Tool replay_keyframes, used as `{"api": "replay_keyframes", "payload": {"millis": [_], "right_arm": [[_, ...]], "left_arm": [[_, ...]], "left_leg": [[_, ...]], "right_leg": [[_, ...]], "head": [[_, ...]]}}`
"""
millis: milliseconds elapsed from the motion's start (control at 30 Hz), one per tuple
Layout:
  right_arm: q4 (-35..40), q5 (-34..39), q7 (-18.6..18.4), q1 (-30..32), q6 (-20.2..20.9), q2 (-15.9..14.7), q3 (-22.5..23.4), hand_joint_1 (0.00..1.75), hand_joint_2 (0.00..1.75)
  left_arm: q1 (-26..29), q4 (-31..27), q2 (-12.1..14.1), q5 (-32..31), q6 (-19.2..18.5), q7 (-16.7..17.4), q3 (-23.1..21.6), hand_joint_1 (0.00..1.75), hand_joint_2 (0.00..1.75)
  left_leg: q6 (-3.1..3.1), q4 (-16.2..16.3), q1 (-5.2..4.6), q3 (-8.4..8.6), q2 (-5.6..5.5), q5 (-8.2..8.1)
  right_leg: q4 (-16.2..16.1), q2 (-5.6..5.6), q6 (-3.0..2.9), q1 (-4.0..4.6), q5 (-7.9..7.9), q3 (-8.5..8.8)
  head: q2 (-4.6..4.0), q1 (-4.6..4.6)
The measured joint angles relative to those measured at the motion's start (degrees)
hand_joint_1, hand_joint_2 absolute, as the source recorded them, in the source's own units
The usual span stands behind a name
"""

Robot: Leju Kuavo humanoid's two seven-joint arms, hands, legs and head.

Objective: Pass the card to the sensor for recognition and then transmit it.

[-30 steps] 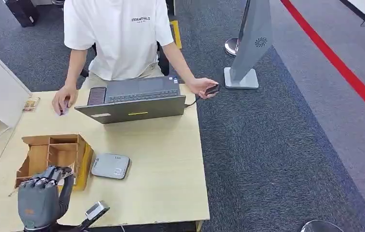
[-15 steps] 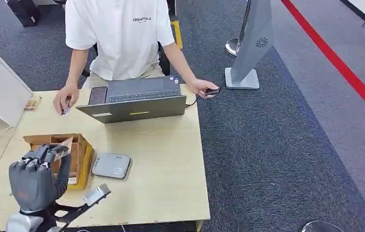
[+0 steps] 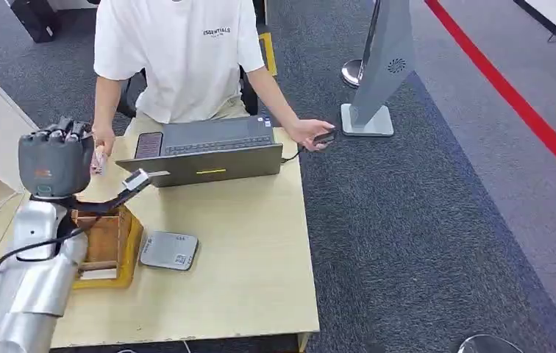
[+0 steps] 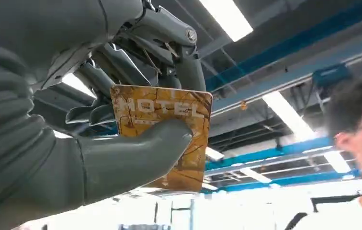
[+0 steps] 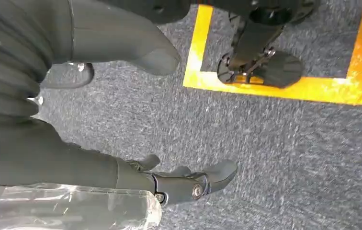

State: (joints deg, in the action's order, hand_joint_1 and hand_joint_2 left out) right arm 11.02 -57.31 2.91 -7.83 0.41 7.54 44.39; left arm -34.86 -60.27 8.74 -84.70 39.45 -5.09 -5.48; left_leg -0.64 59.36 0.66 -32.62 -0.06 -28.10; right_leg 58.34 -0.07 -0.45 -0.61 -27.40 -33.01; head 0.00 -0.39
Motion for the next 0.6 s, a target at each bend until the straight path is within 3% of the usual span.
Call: {"api": "replay_keyframes", "payload": {"millis": [233,600], "right_arm": [[-0.04,0.22,-0.52,-0.78,-0.74,0.61,-0.13,0.00,1.75],[-0.07,0.74,-1.60,-0.86,-1.99,0.92,-0.15,0.00,1.75]], "left_arm": [[-6.74,11.26,0.37,-0.81,0.04,0.00,2.47,1.75,1.75],[-8.08,14.70,-0.28,-2.01,0.09,0.02,3.30,1.75,1.75]], "left_leg": [[0.02,0.01,-0.01,-0.07,0.01,0.01],[0.03,0.01,-0.01,-0.16,0.02,0.01]], "right_leg": [[0.00,0.01,0.00,0.00,0.00,-0.06],[-0.03,0.01,0.01,-0.01,0.00,-0.15]], "head": [[0.00,0.00],[0.00,-0.02]]}}
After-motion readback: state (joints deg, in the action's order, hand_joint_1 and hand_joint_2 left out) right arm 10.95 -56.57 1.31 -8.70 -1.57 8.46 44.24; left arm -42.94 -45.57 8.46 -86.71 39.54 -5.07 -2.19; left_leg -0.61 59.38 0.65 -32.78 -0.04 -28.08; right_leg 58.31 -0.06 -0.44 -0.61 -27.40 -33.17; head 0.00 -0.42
